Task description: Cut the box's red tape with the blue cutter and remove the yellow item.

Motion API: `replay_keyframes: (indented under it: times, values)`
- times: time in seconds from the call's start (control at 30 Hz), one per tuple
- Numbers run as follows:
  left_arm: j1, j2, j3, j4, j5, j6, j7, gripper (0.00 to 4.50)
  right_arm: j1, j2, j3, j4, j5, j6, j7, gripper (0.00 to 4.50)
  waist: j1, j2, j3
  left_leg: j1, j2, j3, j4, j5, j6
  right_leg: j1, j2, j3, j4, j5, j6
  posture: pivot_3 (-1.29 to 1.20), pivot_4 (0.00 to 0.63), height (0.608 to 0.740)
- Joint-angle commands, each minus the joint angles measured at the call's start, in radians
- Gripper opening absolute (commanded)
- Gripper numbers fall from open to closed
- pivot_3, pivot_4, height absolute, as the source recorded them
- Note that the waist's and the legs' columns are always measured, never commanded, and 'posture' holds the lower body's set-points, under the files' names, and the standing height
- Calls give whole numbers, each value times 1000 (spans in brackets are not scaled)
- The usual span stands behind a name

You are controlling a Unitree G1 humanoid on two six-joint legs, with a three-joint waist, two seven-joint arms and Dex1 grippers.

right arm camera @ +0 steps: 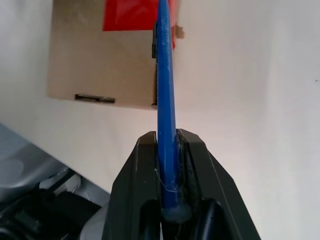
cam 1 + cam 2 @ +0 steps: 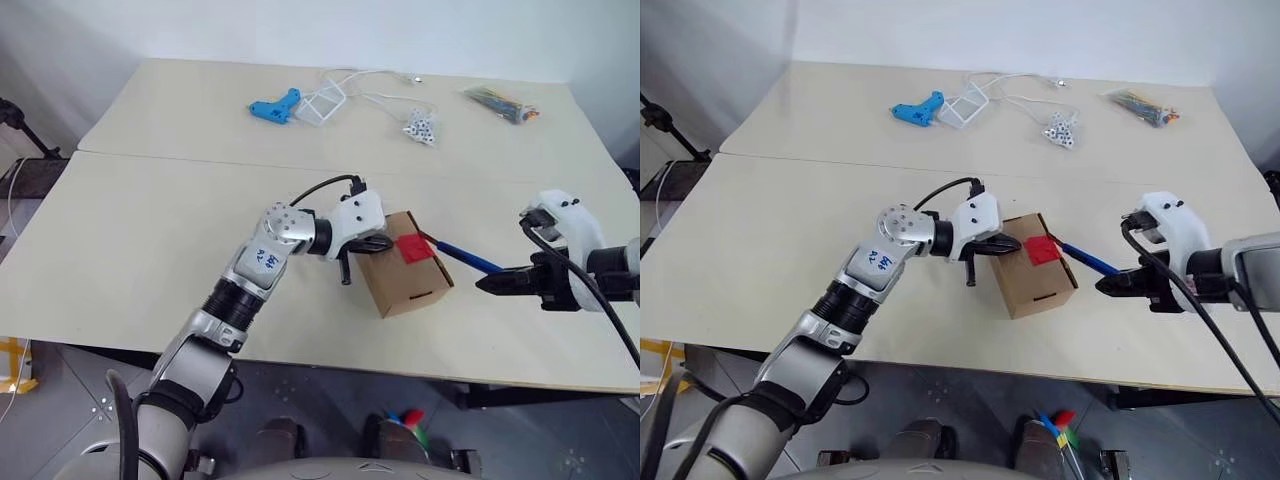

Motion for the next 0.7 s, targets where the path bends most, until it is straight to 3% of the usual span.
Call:
replay_keyframes:
  times: [0.03,0.7]
  values:
    - [38,-12,-35,-6,16,23,0,0,-41,-15,41,22,18,78,34,184,1,0,0,0,0,0,0,0,0,0,0,0,0,0,0,0,150,740]
    - [64,-7,-37,-52,16,60,17,0,-284,92,208,216,-59,280,47,184,3,0,0,-1,0,0,0,0,0,0,0,0,-1,0,0,0,150,740]
